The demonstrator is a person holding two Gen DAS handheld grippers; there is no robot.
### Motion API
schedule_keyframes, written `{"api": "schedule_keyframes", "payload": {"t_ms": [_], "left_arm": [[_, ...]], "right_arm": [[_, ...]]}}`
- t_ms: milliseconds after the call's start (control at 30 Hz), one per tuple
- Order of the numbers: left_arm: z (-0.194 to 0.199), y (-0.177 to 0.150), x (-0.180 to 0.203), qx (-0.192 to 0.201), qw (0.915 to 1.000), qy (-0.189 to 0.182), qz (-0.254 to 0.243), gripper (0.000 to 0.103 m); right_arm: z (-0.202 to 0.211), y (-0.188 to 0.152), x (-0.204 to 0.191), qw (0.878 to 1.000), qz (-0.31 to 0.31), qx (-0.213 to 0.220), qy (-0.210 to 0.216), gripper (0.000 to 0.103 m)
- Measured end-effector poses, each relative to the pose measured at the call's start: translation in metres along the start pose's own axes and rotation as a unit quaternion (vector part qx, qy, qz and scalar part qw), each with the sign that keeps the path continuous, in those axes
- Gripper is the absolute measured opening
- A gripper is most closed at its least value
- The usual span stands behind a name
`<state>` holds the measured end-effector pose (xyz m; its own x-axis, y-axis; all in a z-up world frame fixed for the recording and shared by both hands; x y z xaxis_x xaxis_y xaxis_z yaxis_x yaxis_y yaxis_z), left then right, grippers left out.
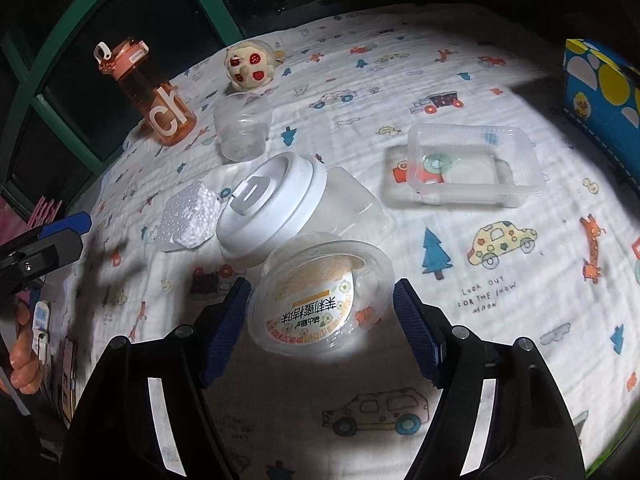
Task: Collect trash
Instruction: 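Grasp the clear round yogurt cup with the right tool, then drop the yogurt cup into the basket with the right tool while the left tool grasps the white foam block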
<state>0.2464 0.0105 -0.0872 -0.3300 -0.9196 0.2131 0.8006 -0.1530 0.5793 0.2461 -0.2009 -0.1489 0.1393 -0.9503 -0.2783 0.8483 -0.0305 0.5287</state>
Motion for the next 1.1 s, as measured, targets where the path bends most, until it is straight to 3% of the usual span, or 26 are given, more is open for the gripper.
{"api": "schedule_keyframes", "payload": {"t_ms": [67,333,633,1100], "left_arm": [[-0.001,-0.002,-0.002,-0.004,1.0,0.004,-0.001,0.083],[-0.022,-0.006,-0.009,-0.029,0.9995,0.007,-0.006,0.084],[-0.06,0.002,-0.012,-0.05,0.9984,0.016,-0.023,0.089],[-0.105,0.014,-0.017,-0.077,0.9928,0.011,-0.092,0.093]], "right_arm": [[-0.003,0.0,-0.001,1.0,0.003,-0.003,0.0,0.065],[0.005,-0.003,-0.002,1.0,0.013,0.009,-0.005,0.065],[0.044,-0.019,0.003,0.999,0.005,0.031,-0.011,0.065],[0.1,-0.038,0.014,0.997,-0.021,0.058,-0.039,0.065]]}}
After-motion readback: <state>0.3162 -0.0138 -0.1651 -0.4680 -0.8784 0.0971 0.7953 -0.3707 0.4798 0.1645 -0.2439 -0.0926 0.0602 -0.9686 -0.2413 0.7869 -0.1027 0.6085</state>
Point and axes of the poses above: each gripper's, at about its wrist camera, not at the fingertips, and z roughly against the way its jaws point, x to its right, y to its top, the point moved 4 cm from there along -z, roughly the way its jaws point, and after that the axes turned 2 degrees about -y, right-handed, at the moved point
